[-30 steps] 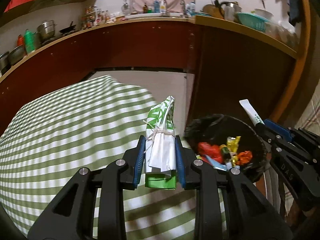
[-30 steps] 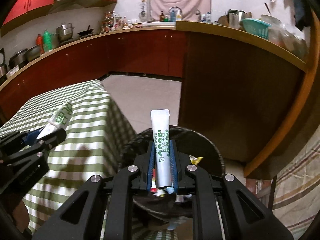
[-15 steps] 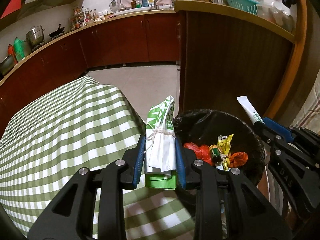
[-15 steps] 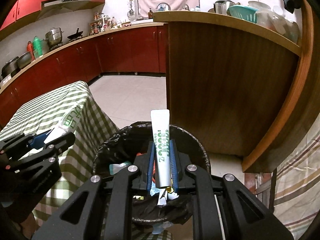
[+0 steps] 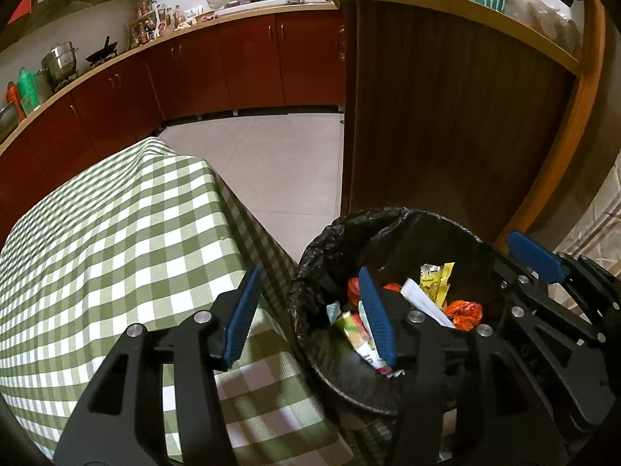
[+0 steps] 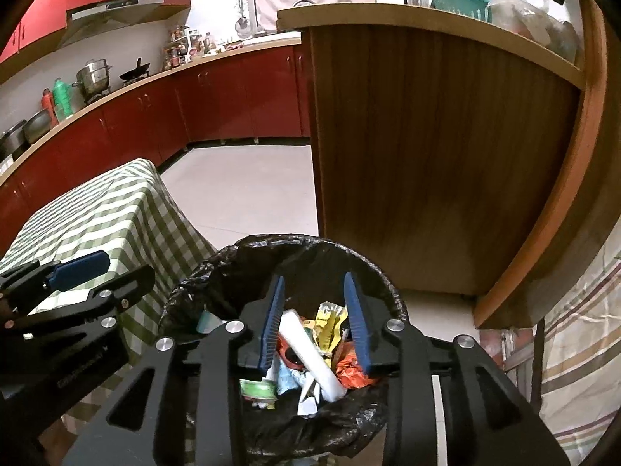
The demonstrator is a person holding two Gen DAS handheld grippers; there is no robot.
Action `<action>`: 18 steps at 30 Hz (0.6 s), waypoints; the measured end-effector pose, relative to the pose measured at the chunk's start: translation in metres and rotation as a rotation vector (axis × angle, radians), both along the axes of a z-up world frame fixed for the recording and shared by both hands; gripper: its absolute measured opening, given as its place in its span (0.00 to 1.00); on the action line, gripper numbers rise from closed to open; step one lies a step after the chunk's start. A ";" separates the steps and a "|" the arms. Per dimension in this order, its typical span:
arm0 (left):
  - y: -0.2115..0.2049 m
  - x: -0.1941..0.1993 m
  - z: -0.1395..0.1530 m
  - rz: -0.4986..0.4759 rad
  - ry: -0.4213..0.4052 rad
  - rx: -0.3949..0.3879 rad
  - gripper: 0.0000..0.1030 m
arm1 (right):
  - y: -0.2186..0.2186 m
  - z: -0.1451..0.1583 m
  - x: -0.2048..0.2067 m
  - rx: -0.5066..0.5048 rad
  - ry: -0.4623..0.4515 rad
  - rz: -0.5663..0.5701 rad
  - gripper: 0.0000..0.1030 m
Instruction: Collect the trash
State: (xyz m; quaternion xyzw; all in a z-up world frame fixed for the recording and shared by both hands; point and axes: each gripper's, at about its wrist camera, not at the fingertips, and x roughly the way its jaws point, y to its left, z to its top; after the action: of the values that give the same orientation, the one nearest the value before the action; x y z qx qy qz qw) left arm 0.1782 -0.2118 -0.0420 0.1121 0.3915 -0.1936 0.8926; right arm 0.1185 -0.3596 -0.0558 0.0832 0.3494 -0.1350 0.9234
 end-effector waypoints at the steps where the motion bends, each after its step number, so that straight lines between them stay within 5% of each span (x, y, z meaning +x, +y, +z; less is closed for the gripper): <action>1: 0.000 0.000 0.000 0.001 0.000 -0.003 0.51 | 0.000 0.001 0.000 -0.001 -0.002 -0.002 0.36; 18: 0.032 -0.032 0.030 0.038 -0.066 -0.040 0.65 | 0.024 0.030 -0.032 -0.052 -0.059 -0.027 0.52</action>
State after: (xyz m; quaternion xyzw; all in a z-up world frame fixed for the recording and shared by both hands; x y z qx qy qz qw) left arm 0.1465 -0.1801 -0.0124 0.0932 0.3600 -0.1803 0.9106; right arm 0.0866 -0.3359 -0.0257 0.0677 0.3173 -0.1542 0.9333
